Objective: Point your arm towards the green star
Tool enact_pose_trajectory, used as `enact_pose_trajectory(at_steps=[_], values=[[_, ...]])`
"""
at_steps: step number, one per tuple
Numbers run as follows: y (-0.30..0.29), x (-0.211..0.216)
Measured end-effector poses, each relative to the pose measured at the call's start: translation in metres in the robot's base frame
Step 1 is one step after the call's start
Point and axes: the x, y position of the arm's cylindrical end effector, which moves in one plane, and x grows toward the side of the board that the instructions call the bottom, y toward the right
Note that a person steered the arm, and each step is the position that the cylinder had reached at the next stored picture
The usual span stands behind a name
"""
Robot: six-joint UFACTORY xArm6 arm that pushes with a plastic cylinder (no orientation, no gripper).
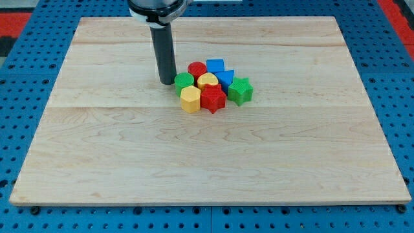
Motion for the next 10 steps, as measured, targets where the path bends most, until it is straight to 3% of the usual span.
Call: enact_pose_trajectory(at_steps=[4, 6, 7, 8, 10], values=[[-0.004, 0.0], [-0.081, 0.008], [-0.124, 0.039], [-0.132, 0.084], [0.025, 0.129]])
